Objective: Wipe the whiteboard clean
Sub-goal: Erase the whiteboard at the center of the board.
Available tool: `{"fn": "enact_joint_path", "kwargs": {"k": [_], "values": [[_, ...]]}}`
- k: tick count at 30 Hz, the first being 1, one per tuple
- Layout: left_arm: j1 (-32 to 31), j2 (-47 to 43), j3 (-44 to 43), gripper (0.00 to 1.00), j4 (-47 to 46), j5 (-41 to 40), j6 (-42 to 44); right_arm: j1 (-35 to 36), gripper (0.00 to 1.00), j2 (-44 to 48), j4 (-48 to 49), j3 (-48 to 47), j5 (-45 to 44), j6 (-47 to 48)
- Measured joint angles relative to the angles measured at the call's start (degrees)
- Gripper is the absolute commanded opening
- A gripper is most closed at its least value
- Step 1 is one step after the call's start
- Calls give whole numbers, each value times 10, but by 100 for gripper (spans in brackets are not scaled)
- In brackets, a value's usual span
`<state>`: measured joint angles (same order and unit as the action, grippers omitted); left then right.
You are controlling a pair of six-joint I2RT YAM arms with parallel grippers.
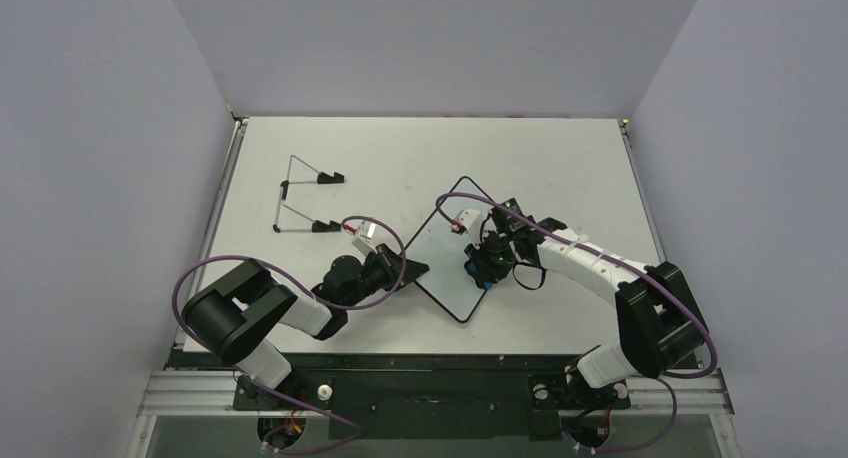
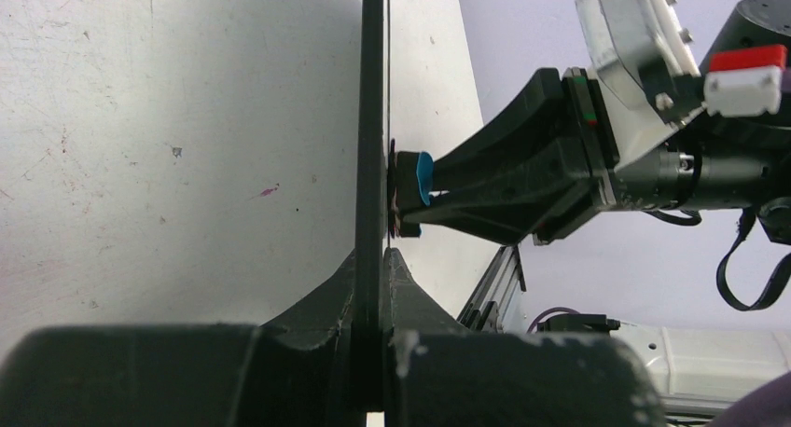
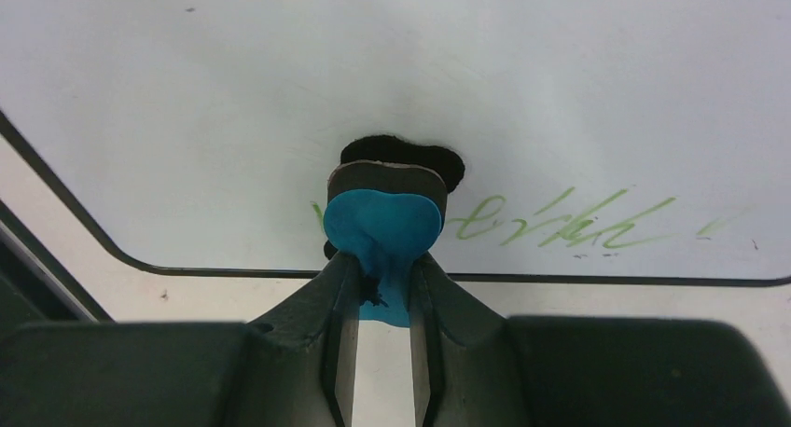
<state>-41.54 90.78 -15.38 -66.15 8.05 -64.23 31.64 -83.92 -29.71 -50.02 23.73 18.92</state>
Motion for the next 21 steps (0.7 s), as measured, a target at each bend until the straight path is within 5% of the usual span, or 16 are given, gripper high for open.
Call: {"fn": "enact_joint_path", "kwargs": {"k": [12, 21], "values": [[3, 2, 0, 0, -1, 3, 15, 88, 0, -7, -51, -9, 2, 76], [3, 15, 0, 0, -18, 4, 14, 43, 0, -7, -35, -9, -51, 68]]}}
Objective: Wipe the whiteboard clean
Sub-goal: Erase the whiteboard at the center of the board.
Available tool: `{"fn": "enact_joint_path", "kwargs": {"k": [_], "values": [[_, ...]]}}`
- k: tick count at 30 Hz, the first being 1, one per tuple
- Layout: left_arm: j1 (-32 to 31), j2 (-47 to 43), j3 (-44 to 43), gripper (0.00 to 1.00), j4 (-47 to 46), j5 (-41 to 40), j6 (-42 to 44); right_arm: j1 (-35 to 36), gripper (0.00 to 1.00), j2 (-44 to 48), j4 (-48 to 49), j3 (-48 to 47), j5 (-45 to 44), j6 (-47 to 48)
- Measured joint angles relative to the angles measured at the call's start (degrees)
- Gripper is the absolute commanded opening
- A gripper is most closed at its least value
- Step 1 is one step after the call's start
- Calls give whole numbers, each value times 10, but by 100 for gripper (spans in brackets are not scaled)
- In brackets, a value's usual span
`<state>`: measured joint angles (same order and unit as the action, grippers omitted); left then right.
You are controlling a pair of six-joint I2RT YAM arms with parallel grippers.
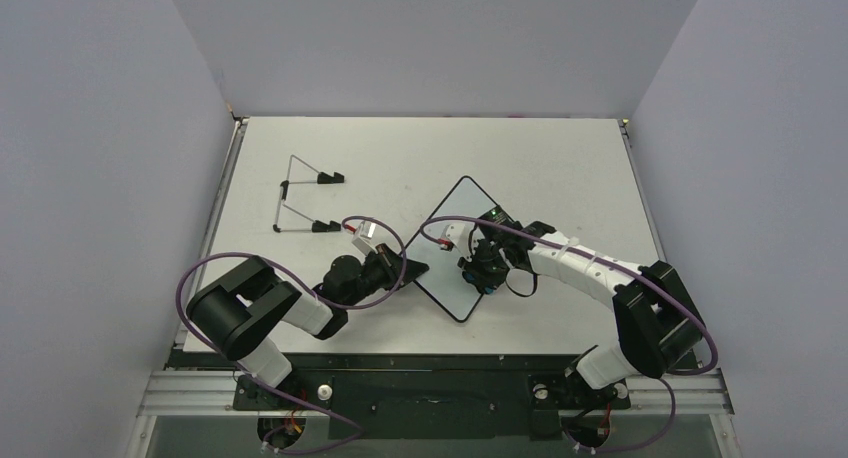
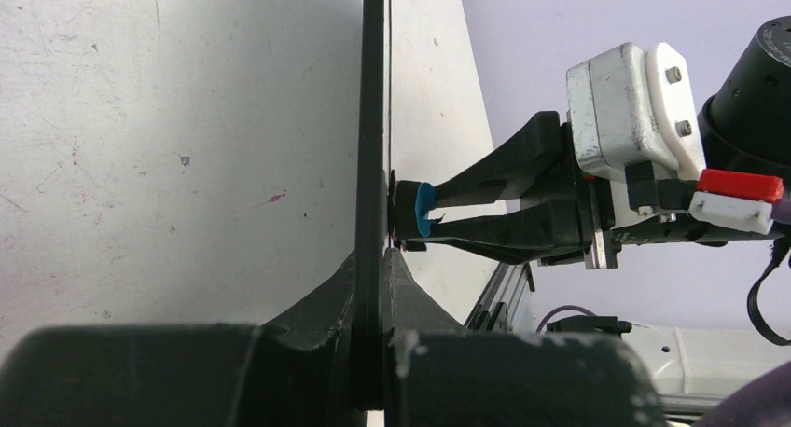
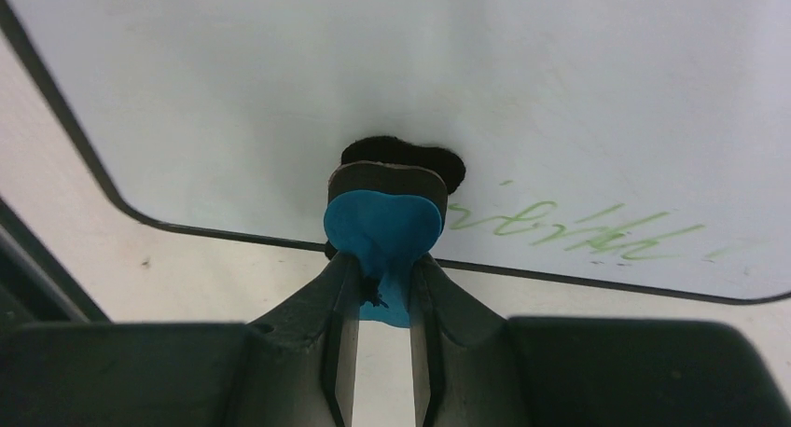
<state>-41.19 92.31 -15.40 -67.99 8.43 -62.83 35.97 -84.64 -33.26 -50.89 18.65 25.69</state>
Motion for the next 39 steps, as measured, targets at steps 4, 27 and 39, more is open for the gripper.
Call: {"fn": "enact_joint_path", "kwargs": {"k": [4, 27, 39], "values": [[0, 4, 0, 0, -4, 2, 0, 13, 0, 0, 1, 0, -22, 7], [0, 0, 0, 0, -1, 9, 8, 39, 0, -3, -22, 0, -40, 47], [0, 0, 0, 0, -2, 8, 15, 31, 0, -10, -37, 0, -7, 45]]}}
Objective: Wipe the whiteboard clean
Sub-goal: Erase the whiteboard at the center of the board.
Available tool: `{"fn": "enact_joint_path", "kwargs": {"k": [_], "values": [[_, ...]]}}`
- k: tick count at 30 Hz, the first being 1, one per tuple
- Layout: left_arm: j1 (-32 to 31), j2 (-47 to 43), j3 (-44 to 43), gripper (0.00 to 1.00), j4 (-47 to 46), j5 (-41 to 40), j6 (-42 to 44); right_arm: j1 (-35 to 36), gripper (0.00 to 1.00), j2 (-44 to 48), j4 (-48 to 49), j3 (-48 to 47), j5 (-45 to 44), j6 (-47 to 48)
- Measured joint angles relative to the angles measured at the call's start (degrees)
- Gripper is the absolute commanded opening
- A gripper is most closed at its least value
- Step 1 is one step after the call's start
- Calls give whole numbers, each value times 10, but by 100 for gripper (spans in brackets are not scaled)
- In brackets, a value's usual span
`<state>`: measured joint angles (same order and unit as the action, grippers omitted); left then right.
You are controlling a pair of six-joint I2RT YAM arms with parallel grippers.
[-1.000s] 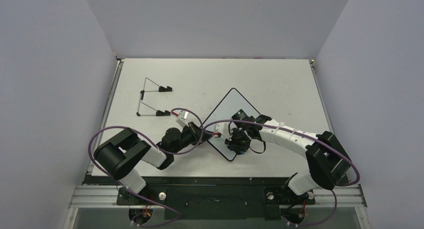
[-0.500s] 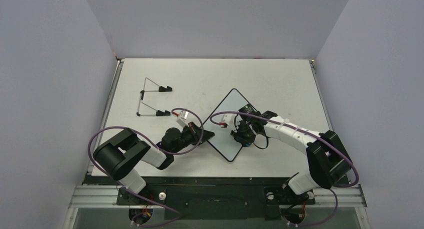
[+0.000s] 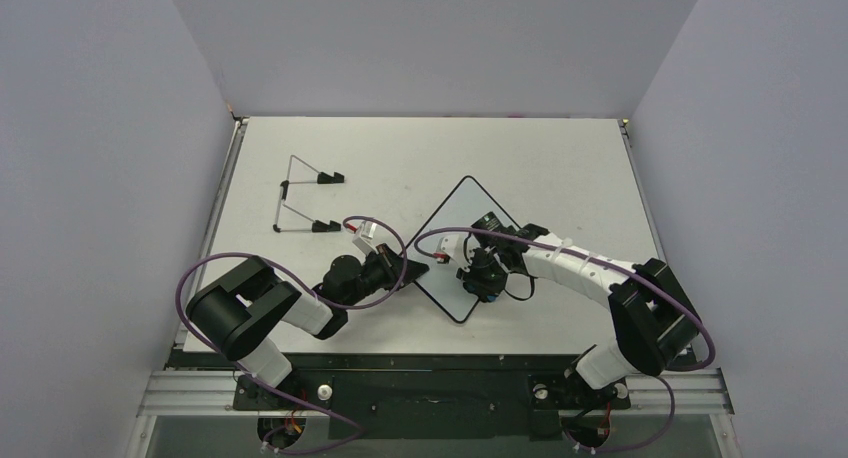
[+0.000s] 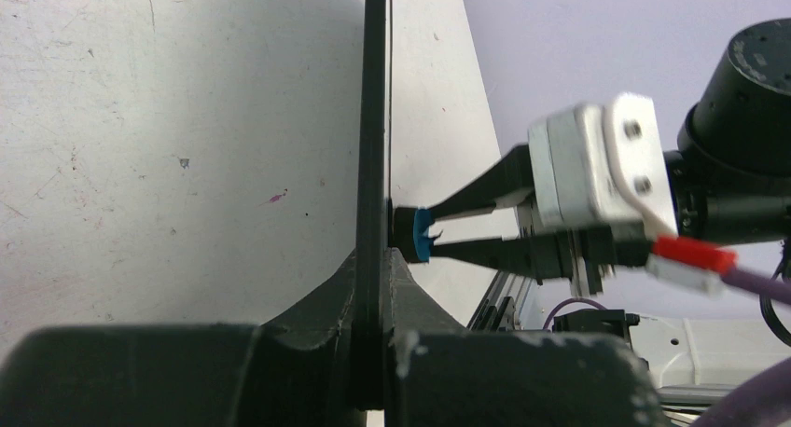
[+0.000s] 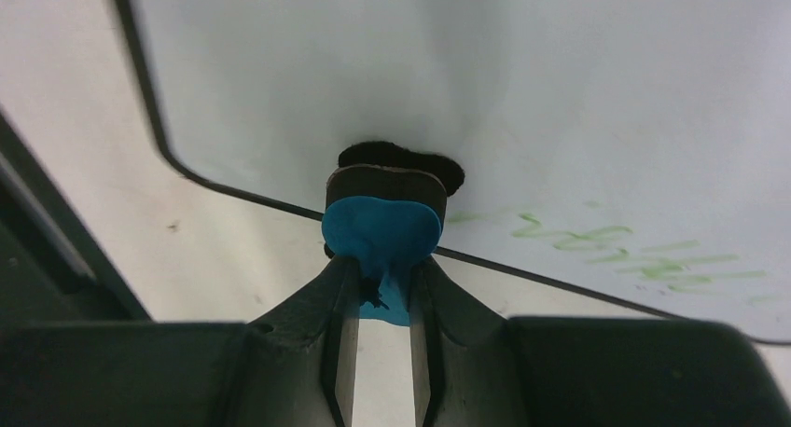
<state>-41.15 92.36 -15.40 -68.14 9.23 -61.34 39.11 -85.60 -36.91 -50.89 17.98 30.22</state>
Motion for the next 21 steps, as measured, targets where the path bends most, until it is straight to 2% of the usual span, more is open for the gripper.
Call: {"fn": "enact_joint_path", "kwargs": {"k": [4, 14, 21], "values": [[0, 0, 0, 0, 0, 0, 1, -20, 0, -5, 8, 0, -14, -9], [0, 0, 0, 0, -2, 0, 3, 39, 0, -5, -24, 0, 24, 40], [0, 0, 0, 0, -2, -1, 3, -5, 0, -4, -2, 2, 4, 24]]}}
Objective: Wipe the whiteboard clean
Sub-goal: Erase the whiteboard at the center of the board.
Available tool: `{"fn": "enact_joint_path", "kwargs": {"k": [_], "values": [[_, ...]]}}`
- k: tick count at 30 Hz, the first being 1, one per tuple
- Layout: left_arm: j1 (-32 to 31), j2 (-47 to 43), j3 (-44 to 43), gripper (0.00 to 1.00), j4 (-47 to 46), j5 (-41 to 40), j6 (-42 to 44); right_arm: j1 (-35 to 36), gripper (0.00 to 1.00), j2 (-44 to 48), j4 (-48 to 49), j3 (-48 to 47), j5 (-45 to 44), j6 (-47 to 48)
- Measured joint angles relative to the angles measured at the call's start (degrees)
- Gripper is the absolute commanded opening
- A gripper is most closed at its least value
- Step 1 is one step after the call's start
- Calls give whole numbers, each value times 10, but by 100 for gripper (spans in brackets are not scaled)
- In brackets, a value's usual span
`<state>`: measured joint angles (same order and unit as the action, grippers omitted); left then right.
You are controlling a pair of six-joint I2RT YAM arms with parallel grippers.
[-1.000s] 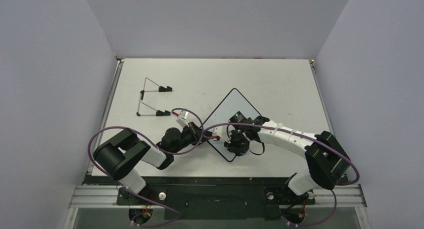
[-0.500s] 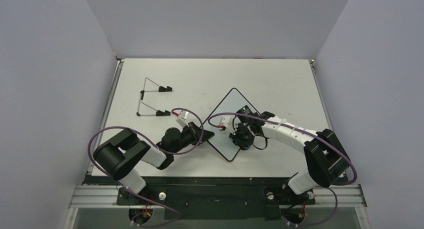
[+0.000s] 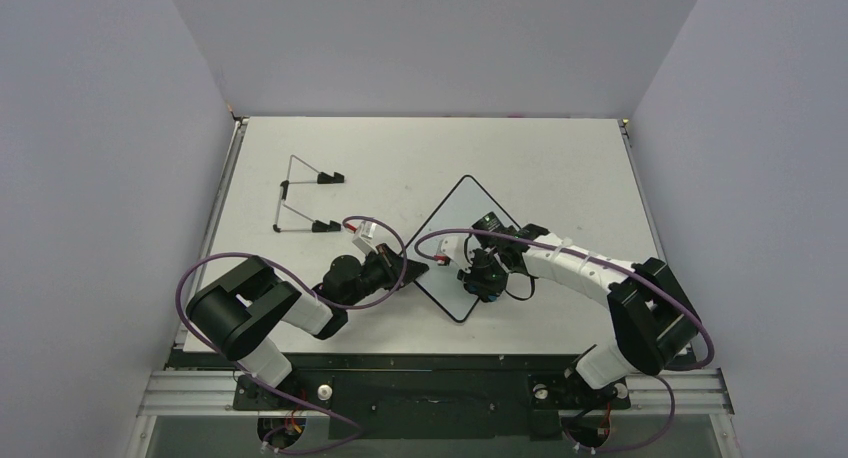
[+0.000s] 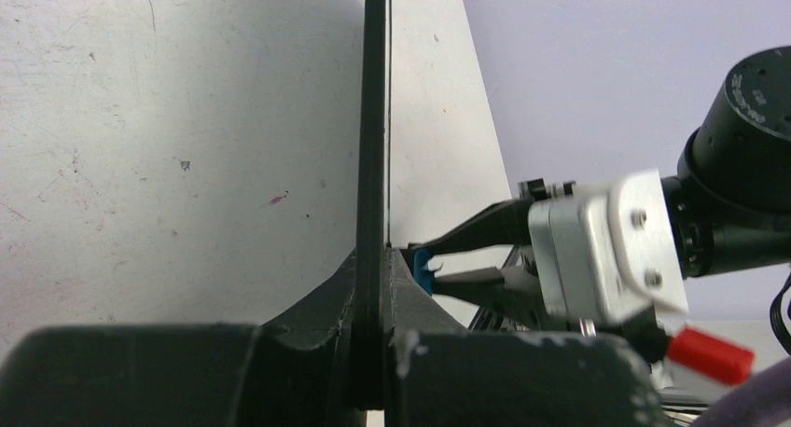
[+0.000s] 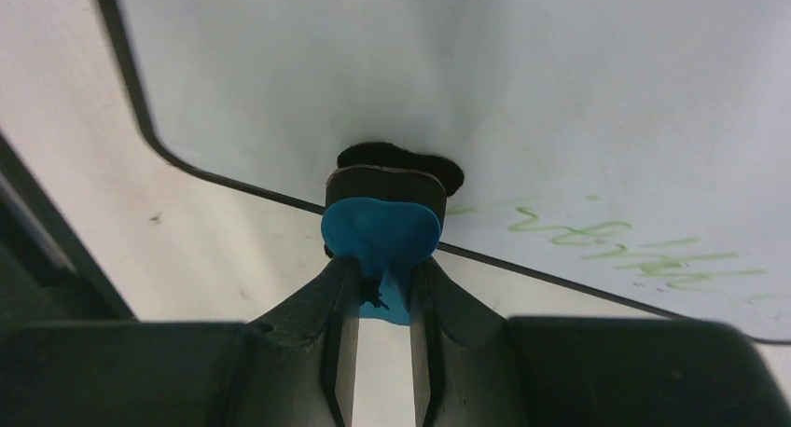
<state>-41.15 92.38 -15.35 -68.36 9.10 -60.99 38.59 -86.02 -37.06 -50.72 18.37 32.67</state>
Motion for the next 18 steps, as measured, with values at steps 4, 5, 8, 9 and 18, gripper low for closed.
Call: {"fn": "enact_joint_path", "kwargs": {"k": [4, 5, 8, 9, 18], "values": [[0, 0, 0, 0, 0, -2, -1, -18, 0, 1, 14, 2, -14, -6], [0, 0, 0, 0, 0, -2, -1, -17, 0, 2, 14, 2, -14, -5], [0, 0, 0, 0, 0, -2, 0, -3, 0, 3, 12, 3, -12, 3], [0, 0, 0, 0, 0, -2, 0, 7, 0, 3, 9, 3, -10, 8], [0, 0, 1, 0, 0, -7, 1, 22, 0, 3, 10, 3, -22, 7]]}}
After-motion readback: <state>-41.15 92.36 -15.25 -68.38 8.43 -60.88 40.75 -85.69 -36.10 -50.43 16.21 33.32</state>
